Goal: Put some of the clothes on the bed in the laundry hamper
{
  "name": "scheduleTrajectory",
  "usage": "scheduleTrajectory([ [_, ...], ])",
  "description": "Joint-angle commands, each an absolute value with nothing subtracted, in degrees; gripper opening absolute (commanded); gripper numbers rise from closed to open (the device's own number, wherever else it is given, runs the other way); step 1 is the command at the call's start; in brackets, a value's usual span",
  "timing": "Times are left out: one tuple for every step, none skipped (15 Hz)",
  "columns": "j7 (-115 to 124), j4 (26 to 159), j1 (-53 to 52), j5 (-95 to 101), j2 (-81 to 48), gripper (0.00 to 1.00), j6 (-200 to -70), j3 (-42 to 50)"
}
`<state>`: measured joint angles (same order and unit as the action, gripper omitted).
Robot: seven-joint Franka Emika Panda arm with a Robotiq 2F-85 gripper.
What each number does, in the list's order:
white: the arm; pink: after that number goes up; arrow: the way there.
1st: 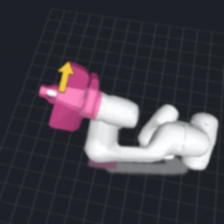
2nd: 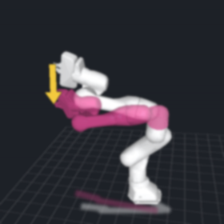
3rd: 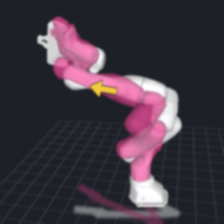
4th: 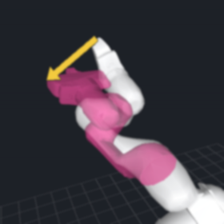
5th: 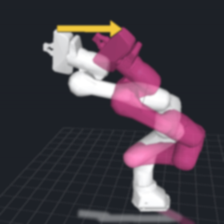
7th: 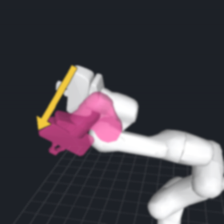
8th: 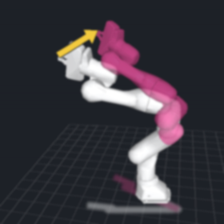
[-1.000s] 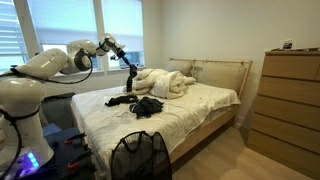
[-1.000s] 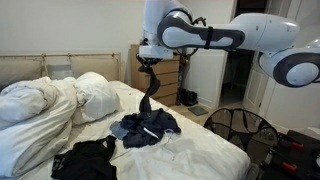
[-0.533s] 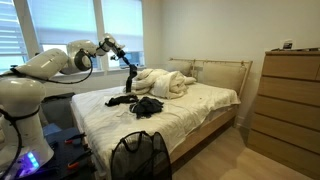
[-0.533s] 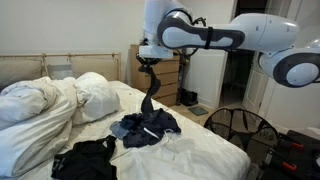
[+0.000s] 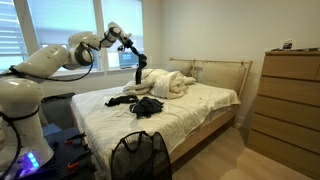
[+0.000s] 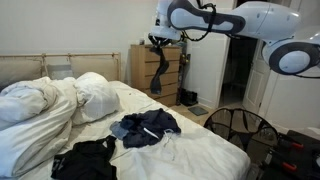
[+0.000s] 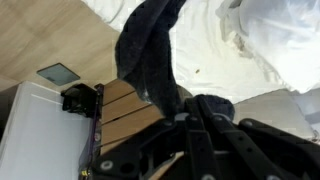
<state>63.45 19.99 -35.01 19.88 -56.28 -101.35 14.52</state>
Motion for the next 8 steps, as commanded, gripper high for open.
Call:
scheduleTrajectory([
  [64.59,19.99,-32.17,20.02,-52.65,0.01,-98.99,14.62],
  [64.30,19.99,-31.22,20.06,-51.75,0.01,-98.36,14.58],
  [63.83,19.99,-30.40,20.14,-50.96,0.01,-97.39,14.54],
  [63.20,19.99,-29.55,20.06,-50.13,0.01,-95.91,14.36],
  [62.72,19.99,-28.67,19.93,-49.35,0.01,-94.40,14.19],
  [62.33,19.99,-27.92,19.60,-48.51,0.01,-91.79,13.91],
  [61.63,19.99,-27.07,18.99,-47.58,0.01,-88.88,13.34],
  [60.85,19.99,-26.25,18.22,-46.64,0.01,-86.15,12.55],
])
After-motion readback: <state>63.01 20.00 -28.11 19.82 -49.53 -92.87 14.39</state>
